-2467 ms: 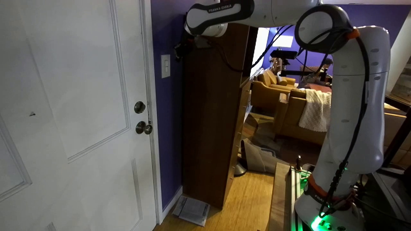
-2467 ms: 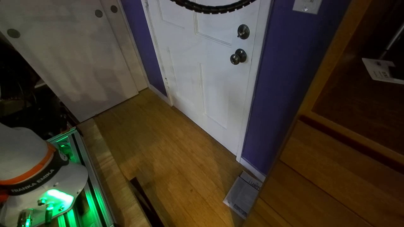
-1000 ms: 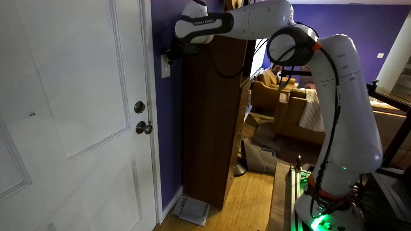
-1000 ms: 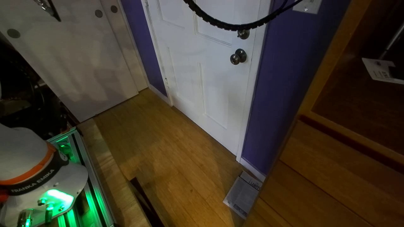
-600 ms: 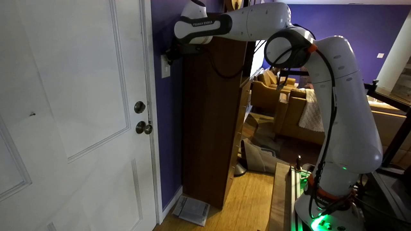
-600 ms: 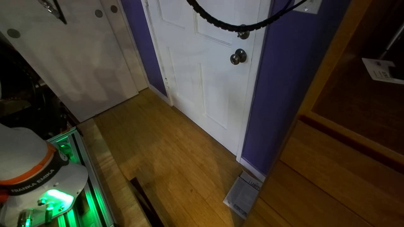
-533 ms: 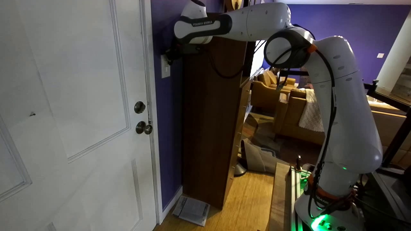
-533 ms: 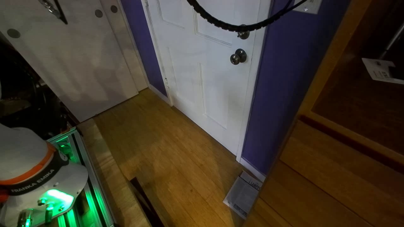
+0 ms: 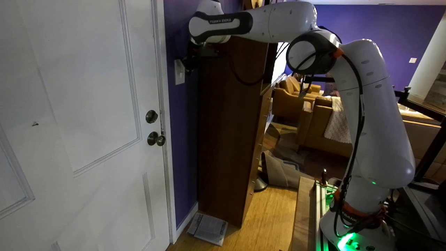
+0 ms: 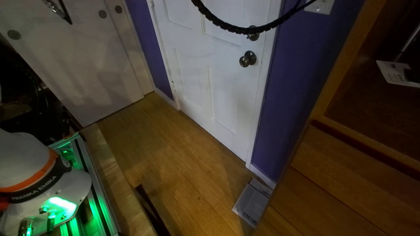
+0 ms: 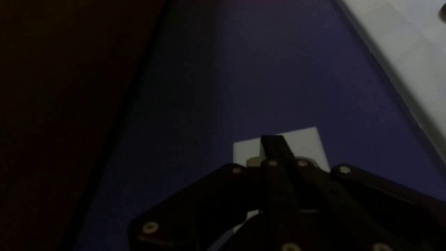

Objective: Push the top light switch to the right, push the top bottom light switch to the right

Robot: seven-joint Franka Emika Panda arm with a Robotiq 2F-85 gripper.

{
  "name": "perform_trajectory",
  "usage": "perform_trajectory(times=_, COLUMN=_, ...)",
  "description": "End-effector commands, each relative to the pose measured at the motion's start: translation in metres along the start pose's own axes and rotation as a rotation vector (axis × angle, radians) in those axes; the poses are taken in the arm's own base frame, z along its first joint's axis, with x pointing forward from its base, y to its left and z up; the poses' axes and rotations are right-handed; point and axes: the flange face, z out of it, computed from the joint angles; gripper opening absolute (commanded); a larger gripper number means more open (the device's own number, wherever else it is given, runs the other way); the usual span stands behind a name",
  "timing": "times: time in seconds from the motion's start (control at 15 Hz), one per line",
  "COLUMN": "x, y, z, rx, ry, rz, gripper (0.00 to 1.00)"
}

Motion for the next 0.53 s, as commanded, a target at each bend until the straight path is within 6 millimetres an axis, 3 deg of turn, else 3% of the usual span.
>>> perform_trajectory(times=0.0, x=-0.016, y=0.007, z=-0.017, rx=0.026, ry=-0.135, rz=-0.029, gripper=0.00)
perform_trajectory(times=0.47, x=-0.037, y=0.003, z=-0.054, rx=0.053, ry=-0.179, rz=-0.105, gripper=0.00)
